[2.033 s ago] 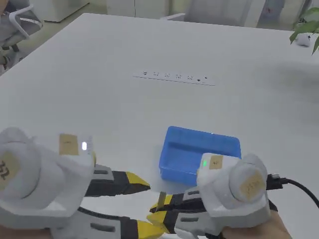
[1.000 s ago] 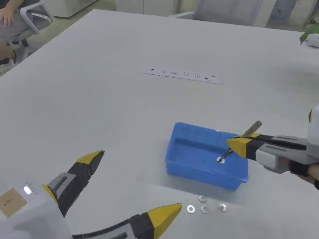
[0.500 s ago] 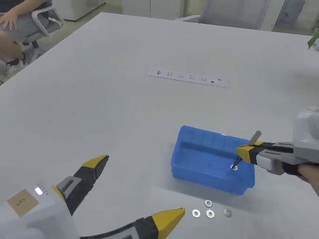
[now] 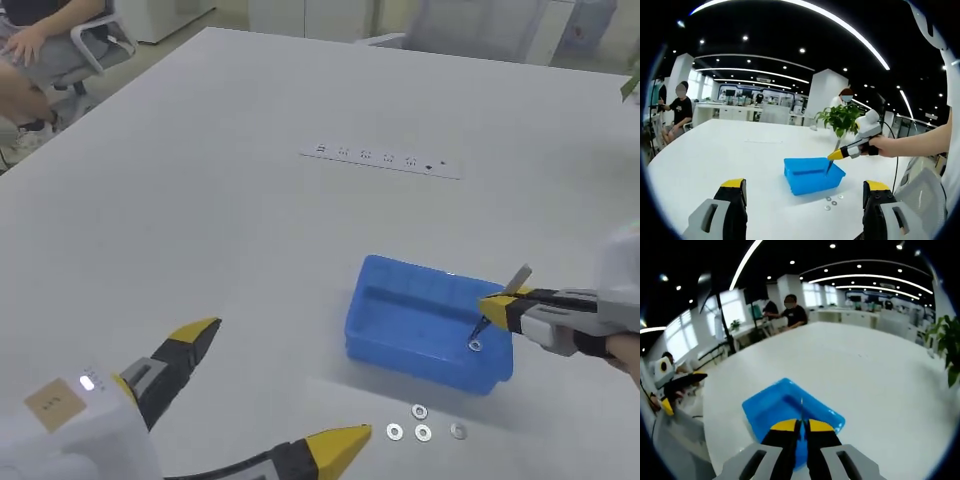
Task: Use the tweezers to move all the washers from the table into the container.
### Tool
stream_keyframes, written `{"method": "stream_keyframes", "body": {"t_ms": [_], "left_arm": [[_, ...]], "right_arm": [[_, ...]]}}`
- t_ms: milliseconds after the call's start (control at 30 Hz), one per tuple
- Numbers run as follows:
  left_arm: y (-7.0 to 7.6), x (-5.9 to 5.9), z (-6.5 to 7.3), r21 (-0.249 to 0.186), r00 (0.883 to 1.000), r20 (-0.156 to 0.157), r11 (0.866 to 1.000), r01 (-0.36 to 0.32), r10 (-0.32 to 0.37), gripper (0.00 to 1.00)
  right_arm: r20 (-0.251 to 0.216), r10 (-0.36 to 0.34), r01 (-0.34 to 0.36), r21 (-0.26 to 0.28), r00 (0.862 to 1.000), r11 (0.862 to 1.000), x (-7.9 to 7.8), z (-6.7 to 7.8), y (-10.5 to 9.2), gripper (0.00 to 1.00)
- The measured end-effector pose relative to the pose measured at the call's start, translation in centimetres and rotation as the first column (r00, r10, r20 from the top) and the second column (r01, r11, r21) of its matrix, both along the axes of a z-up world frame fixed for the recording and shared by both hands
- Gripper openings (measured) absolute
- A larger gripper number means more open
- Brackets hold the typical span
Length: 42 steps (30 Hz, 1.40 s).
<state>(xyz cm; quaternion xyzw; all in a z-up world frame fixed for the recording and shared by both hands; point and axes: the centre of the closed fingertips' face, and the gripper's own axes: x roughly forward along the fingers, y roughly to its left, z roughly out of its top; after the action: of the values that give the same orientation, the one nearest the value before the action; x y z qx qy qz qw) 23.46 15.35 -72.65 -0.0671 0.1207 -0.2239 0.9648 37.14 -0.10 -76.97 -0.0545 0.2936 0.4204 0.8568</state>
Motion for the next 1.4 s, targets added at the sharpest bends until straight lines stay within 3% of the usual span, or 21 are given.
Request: {"method": "stream_keyframes", "body": {"t_ms": [233,400,600,833,933,1100,1400], "left_arm": [[-0.1,-0.1,0.0,-0.003,1.0,-0.002,1.0,0.003,-0.003,0.96],[-0.2,-0.1,-0.1,-0.002,1.0,-0.004,1.0,0.007,-0.007,0.96],[-0.3,-0.2,-0.2,0.003,1.0,-0.006,1.0,0.013,-0.013,0.95],[-0.4,-0.2,-0.1,0.006,1.0,-0.007,1.0,0.014,-0.014,0.95],[-0.2,-0.2,-0.4,0.019,1.0,-0.016,1.0,0.009,-0.009,0.95],[-0.1,-0.2,-0.4,0.019,1.0,-0.015,1.0,0.011,-0.01,0.95],[-0.1,-0.3,-1.0,0.048,0.999,-0.036,0.999,0.02,-0.018,0.94]], "right_arm": [[-0.001,0.018,-0.018,0.111,1.0,0.994,-2.8,3.0,0.9,0.03],[-0.014,0.053,-0.051,0.143,0.998,0.988,-5.3,3.6,1.4,0.02],[-0.059,0.075,-0.065,0.149,0.995,0.987,-7.5,2.1,1.4,0.02],[-0.102,0.069,-0.063,0.061,0.992,0.996,-8.3,-1.6,0.4,0.02],[-0.122,0.066,-0.06,0.053,0.99,0.997,-8.4,-2.6,0.2,0.02],[-0.137,0.074,-0.069,0.039,0.988,0.997,-8.5,-3.5,0.1,0.02],[-0.136,0.109,-0.105,0.034,0.985,0.994,-9.2,-3.4,0.5,0.02]]}}
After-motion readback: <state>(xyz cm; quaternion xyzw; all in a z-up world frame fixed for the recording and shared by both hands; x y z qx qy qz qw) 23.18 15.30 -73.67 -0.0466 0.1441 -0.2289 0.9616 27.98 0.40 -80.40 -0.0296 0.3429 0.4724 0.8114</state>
